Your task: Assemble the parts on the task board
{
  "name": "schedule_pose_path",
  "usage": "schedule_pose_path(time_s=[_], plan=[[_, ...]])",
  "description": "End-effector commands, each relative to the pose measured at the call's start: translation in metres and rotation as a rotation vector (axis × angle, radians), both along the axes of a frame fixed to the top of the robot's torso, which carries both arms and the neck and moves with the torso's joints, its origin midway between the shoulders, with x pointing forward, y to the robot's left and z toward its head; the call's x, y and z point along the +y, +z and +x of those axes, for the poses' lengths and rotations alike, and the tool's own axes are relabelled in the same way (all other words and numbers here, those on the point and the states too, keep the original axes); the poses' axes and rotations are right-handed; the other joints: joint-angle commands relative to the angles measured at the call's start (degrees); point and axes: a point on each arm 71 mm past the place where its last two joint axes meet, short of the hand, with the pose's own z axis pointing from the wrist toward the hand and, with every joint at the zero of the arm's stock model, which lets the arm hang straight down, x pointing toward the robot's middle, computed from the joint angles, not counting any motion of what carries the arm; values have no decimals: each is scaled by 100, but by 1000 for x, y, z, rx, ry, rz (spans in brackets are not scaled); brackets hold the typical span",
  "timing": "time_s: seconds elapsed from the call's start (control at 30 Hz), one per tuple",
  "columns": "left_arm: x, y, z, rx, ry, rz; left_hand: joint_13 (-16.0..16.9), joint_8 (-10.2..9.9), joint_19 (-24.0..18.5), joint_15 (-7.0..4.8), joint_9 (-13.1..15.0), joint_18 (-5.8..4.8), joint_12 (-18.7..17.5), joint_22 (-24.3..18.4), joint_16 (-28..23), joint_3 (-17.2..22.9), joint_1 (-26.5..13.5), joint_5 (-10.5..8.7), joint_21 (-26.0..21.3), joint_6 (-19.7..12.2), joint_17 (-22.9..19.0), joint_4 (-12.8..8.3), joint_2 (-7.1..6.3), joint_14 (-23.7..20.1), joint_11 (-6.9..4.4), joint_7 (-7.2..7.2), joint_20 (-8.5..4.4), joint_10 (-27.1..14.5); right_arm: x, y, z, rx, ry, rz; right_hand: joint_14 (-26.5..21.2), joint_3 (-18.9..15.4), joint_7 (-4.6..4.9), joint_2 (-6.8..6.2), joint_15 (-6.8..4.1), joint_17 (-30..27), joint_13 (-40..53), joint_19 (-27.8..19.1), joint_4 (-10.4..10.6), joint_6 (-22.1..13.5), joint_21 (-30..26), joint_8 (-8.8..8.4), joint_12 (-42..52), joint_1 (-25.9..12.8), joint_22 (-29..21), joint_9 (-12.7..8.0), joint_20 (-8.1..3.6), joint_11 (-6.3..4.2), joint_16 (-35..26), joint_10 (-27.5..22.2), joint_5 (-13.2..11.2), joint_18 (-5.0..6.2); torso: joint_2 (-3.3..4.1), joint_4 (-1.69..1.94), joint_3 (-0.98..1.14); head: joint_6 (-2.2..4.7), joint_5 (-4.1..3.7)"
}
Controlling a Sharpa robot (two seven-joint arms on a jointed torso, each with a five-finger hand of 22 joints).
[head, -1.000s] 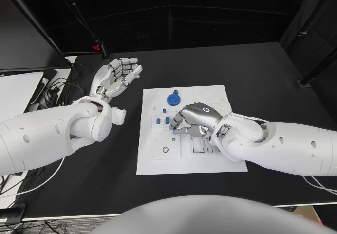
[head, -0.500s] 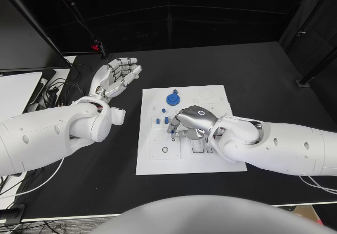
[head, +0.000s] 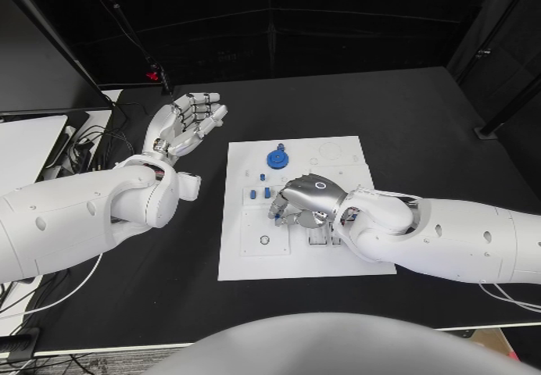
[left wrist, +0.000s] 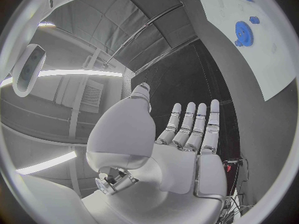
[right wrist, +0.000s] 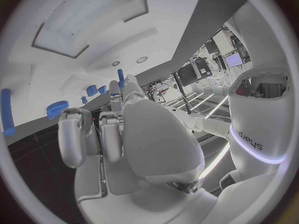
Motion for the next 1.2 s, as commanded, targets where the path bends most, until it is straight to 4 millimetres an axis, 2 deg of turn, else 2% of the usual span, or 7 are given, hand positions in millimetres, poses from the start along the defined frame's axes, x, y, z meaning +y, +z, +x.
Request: schedule_pose_path(time_s=[0.03,1.2], plan=[[-1,10,-3,-133,-31,-39,-6,36,37,-7,-6,-46,38,-5,27,26,-19,40,30,-57,-6,-12,57,19,11,845,16,-46,1,-1,-1,-10,14,-20,574,36,36,1,39,1403,5,317,4,7,-32,-40,-36,46,1297,-5,14,3,20,9,23,89,-3,-1,1,-1,-8],[0,10,-4,-132,-30,-39,-16,52,35,-7,-14,-46,55,-9,44,21,-18,45,30,-72,-25,-13,70,20,12,846,16,-60,5,-6,0,-63,40,-78,575,55,44,-1,47,1411,4,313,5,-3,-40,-57,-44,47,1294,-8,21,14,24,-21,23,91,-2,0,2,-1,-47]])
